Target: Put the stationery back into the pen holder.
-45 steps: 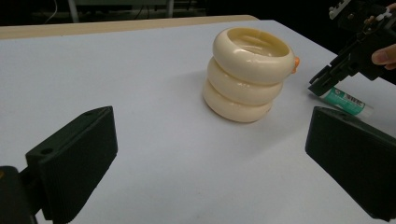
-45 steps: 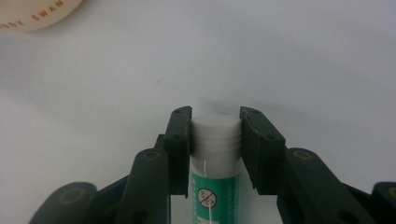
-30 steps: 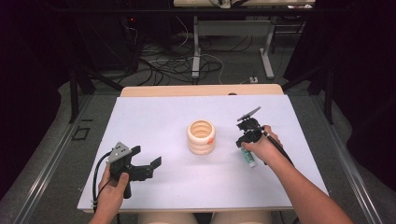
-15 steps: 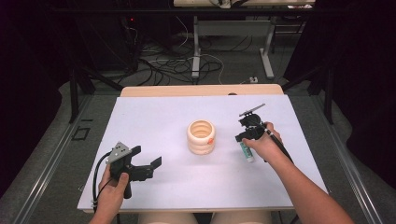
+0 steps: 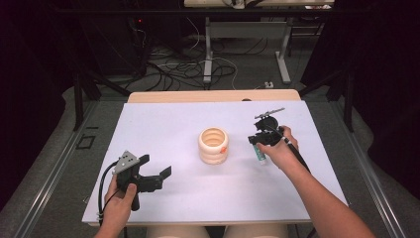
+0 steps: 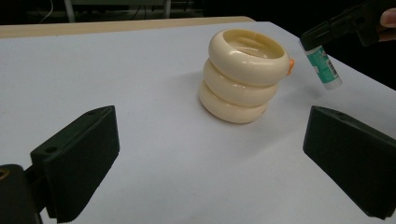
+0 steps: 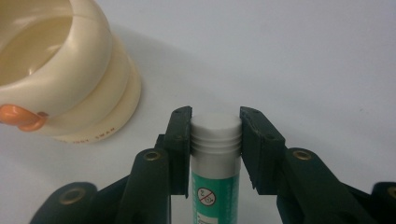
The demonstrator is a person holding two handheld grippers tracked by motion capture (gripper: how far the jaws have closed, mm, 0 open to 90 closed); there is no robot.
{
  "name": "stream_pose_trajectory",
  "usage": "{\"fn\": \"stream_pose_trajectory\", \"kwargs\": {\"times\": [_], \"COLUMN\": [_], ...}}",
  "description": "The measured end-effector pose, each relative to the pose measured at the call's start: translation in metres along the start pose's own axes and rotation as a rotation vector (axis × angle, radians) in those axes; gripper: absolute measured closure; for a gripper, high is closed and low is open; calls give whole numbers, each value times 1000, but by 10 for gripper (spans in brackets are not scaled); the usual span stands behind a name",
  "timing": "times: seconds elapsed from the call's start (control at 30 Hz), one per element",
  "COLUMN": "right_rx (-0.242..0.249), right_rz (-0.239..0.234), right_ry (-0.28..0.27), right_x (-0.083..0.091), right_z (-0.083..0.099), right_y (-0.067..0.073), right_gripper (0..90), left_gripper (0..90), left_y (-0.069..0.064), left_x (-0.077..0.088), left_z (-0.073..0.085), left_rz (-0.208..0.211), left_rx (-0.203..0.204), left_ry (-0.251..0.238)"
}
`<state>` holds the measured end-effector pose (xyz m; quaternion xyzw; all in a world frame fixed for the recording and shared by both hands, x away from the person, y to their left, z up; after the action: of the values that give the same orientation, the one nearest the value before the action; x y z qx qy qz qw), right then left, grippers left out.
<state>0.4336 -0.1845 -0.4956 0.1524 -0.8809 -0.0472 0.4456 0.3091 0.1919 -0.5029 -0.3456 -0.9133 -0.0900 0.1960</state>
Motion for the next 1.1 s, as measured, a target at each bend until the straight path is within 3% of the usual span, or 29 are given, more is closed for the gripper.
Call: {"fn": "stream_pose_trajectory", "kwargs": {"times": [0.37,0.77,1.1], "right_rx": [21,47,57], "right_rz": [-24,-56,-103], "right_ry": [-128,-222,-293], "right_x": [8,15,25], "right_z": [-8,-13,-18], "right_y": [3,8,22], "right_gripper": [652,651,651], "left_gripper": [35,35,35], "left_y": [0,0,1], "left_x": [0,0,0], "left_z": [0,1,1], "left_rz": [0,-5,2], "left_rx": [-5,-6,-12], "left_ry": [-2,-1,5]}}
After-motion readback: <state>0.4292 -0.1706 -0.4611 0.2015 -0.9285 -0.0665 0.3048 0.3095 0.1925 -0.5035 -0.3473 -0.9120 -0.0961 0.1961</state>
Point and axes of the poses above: each handheld gripper's, and its own axes: x roughly backward along the jaws, z roughly out of its underside, y roughly to its left, the point moved 3 cm from there along -x, roughly forward along the jaws, and after that the axes turned 15 degrees about -x, right-handed, at the moved point
